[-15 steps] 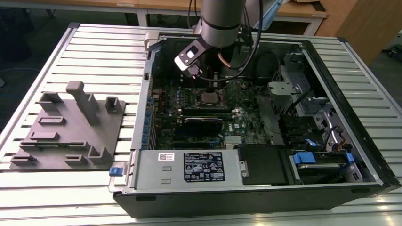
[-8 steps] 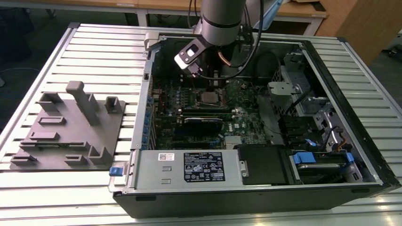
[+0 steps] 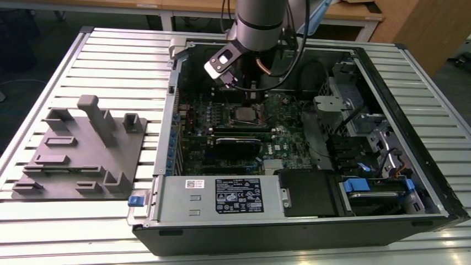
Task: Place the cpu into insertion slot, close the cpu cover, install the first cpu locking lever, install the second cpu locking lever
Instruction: 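Close the cpu cover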
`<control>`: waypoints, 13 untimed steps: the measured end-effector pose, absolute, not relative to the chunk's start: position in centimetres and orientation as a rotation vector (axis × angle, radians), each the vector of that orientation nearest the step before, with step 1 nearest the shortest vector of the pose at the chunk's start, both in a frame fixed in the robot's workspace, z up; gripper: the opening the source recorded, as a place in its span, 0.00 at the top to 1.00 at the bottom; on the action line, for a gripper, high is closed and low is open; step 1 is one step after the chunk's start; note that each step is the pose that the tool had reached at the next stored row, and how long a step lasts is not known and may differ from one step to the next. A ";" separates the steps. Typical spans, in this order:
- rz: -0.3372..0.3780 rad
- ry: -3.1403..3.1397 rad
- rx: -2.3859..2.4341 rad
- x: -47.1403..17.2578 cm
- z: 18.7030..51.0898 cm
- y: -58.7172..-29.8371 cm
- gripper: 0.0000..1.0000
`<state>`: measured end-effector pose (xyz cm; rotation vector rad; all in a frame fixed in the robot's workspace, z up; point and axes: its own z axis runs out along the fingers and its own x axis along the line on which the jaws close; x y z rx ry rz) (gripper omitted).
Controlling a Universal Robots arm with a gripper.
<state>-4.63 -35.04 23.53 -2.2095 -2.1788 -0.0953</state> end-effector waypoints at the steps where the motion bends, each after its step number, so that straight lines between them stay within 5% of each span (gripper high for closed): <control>1: -0.095 -2.179 -2.210 -4.6 23.6 -35.0 0.89; 13: -0.084 -2.184 -2.215 -4.6 24.3 -35.0 0.89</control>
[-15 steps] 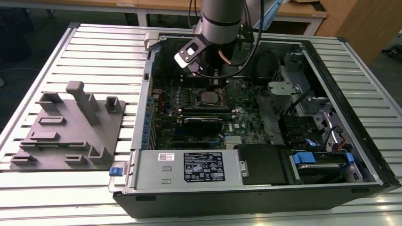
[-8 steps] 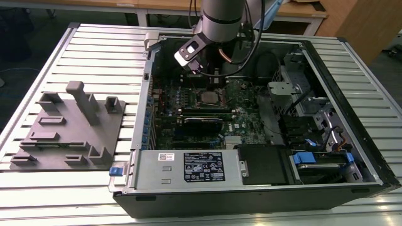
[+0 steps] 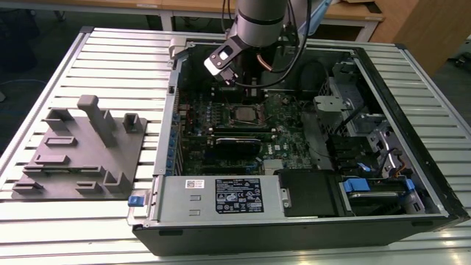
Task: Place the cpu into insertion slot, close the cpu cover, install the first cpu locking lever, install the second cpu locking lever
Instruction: 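Close the cpu cover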
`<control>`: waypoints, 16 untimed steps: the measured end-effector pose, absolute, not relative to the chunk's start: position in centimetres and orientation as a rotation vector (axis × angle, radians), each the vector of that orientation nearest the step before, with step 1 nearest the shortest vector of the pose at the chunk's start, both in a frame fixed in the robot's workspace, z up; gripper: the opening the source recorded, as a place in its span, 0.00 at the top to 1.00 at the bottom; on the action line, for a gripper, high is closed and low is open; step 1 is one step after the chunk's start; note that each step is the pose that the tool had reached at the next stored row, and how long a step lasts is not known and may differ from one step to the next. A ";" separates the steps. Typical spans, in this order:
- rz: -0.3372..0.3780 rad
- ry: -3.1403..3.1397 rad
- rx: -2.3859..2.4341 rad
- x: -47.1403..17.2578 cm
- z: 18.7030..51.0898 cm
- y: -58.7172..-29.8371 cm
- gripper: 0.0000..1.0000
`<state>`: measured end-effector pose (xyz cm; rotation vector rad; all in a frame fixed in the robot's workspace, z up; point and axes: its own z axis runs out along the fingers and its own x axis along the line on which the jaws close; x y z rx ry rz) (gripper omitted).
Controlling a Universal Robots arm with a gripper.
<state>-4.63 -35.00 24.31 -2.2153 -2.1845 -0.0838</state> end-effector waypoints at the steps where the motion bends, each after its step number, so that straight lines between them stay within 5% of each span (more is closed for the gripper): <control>1: -0.063 -2.195 -2.225 -4.6 24.6 -35.0 0.89; 16: -0.028 -2.211 -2.241 -4.6 25.6 -34.9 0.89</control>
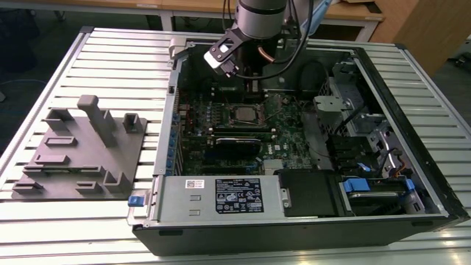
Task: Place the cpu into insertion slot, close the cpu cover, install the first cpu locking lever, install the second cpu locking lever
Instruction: 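Close the cpu cover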
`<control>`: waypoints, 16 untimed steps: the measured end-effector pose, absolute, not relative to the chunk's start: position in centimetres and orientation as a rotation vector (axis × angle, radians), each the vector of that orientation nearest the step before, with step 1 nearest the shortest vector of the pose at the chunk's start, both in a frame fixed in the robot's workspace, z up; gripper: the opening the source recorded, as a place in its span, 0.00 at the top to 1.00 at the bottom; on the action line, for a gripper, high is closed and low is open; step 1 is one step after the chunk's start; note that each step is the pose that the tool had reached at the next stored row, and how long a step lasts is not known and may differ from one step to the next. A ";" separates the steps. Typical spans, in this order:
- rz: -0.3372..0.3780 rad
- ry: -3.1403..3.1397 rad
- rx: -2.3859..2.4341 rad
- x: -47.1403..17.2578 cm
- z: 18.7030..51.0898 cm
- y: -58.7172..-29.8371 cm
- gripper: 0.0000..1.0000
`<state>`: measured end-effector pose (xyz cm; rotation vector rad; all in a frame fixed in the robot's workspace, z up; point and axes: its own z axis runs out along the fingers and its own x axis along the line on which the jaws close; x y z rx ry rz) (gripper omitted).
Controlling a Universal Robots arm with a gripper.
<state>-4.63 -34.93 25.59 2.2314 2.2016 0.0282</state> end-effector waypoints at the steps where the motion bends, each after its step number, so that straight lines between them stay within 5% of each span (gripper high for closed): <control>1: 0.027 2.201 2.231 -4.6 25.7 -34.9 0.89; 16: 0.015 2.196 2.225 -4.6 26.6 -34.9 0.89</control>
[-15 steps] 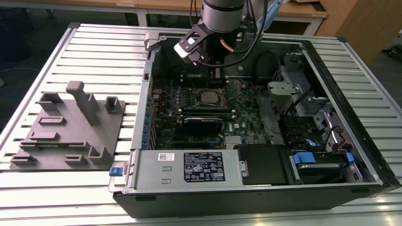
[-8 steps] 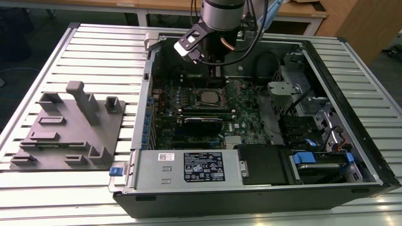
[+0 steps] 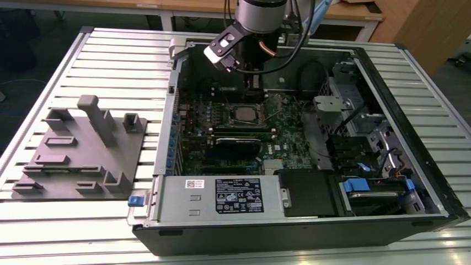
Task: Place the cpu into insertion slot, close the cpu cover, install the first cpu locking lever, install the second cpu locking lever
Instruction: 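Close the cpu cover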
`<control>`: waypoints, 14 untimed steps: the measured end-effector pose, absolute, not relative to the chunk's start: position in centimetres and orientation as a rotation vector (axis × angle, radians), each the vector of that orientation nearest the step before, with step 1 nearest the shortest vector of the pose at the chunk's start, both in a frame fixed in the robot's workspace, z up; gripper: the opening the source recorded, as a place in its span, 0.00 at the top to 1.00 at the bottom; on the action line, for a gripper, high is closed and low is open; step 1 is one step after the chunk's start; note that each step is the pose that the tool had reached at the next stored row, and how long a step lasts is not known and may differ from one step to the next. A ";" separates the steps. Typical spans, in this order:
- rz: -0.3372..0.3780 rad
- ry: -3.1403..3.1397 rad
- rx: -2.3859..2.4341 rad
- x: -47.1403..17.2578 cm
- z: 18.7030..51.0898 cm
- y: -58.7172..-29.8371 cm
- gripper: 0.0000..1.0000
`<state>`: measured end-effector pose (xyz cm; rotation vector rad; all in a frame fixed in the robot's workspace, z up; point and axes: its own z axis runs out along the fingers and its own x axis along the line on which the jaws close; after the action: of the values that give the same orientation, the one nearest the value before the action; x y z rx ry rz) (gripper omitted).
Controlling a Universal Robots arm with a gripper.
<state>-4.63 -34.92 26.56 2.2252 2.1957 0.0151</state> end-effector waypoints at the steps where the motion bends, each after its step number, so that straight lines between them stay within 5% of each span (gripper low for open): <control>1: 0.014 2.195 2.225 -4.6 26.6 -34.9 0.89; 14: 0.012 2.194 2.224 -4.6 26.9 -34.9 0.89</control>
<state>-4.58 -34.92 26.94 2.2236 2.1941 0.0115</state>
